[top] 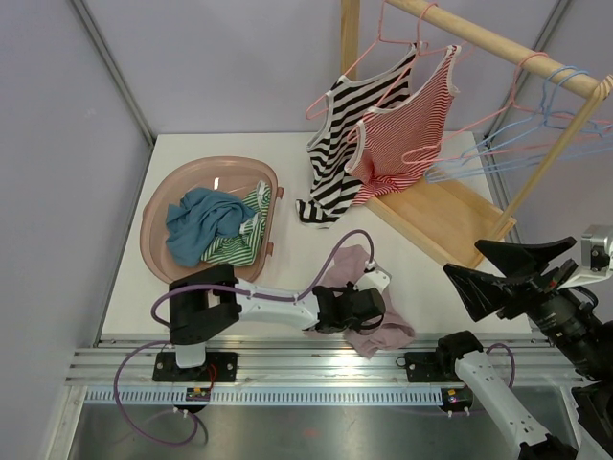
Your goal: Remove the tank top from the hanger
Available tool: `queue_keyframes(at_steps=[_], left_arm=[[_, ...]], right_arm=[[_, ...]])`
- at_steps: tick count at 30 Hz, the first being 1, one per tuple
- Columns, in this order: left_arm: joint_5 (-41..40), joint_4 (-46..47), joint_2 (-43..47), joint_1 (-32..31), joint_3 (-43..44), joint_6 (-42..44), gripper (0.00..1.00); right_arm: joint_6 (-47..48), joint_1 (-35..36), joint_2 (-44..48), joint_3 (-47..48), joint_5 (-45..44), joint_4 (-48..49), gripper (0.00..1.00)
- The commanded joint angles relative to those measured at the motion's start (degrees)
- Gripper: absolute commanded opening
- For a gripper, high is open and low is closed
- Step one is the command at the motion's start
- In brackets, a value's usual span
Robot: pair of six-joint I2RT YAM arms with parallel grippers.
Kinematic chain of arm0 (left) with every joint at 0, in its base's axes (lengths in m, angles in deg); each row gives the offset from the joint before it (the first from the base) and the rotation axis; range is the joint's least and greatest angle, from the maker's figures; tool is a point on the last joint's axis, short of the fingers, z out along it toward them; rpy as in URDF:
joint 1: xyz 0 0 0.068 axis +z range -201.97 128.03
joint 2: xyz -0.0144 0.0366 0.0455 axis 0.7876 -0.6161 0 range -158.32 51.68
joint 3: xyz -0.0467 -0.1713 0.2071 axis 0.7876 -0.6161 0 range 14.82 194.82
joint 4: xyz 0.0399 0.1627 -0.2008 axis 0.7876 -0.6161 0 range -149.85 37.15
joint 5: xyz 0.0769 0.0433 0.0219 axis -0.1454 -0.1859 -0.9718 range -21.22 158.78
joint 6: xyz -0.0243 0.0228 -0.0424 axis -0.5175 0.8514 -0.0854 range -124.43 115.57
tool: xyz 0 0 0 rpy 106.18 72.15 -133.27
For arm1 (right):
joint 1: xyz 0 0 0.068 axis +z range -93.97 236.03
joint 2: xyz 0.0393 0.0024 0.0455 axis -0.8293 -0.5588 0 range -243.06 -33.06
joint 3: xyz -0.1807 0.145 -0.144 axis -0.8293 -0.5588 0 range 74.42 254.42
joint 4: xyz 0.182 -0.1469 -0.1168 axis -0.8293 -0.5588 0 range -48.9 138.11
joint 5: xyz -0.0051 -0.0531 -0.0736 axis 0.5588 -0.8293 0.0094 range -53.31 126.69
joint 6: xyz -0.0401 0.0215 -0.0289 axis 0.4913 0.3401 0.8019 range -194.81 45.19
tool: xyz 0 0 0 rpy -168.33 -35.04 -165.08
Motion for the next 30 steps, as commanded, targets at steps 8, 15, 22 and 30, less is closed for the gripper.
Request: queue_keyframes(at_steps=[8,15,22,30], left_arm=[[-12.6,-14.8,19.9,1.4,2.2,1.7,0.00],[-17.7,-25.2,28.8,5.6,7.9,1.8,0.00],[-17.4,-31.0,37.4,17.0,14.6,4.8,0.00],[-8.6,-35.3,37.3,41.2,23.3,8.8,0.00]], right_arm=[[0.8,0.1,0.9,-0.5,0.4,1.5,0.99],[0.7,0.1,1.3,-0.3,0.0,2.0,1.00],[0.2,0.1,1.4,-2.0,0.0,3.5,0.99],[-0.2,0.1,1.1,-4.1,0.3,5.5,1.00]])
